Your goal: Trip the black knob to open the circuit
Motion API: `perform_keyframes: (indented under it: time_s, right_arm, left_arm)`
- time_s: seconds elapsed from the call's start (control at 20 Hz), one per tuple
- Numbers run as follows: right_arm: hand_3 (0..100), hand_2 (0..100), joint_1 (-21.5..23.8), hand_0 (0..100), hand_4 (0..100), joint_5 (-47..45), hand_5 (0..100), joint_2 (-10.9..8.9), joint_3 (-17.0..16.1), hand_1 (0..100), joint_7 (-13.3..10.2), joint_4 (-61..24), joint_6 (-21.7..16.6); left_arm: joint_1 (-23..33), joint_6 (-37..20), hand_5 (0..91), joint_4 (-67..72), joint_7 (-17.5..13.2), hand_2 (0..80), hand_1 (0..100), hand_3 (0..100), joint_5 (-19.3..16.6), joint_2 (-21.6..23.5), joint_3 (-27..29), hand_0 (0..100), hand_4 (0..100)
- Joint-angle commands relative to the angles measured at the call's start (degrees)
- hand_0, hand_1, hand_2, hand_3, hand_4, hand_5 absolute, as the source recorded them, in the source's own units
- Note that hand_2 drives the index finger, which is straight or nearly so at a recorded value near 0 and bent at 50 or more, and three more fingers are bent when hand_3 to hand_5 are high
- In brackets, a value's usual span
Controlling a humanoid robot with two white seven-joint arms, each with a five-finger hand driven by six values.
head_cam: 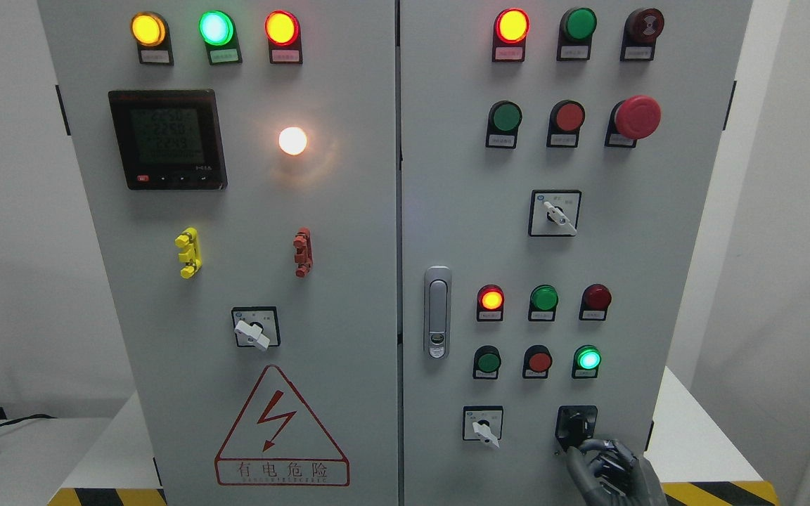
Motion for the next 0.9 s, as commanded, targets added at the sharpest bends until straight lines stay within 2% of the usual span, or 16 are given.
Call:
perform_keyframes:
  time_s: [0.0, 0.85]
  right_arm:
    - [85, 50, 0.0, 47, 77, 0.1, 79, -0.95, 0.7, 79, -0.1, 0.3, 0.0]
    - [85, 50, 0.2, 47, 77, 0.2, 79, -1.74, -1.0, 79, 0.4, 0.9, -0.5]
  left_arm:
    - [0.0, 0.0, 0.0, 0.0, 0.0, 0.0, 39, 0, -1.8, 0.0, 0.0, 12, 0]
    - [0.0, 0.0, 0.0, 0.0, 0.0, 0.0, 39, 0, -1.8, 0.0, 0.0, 12, 0]
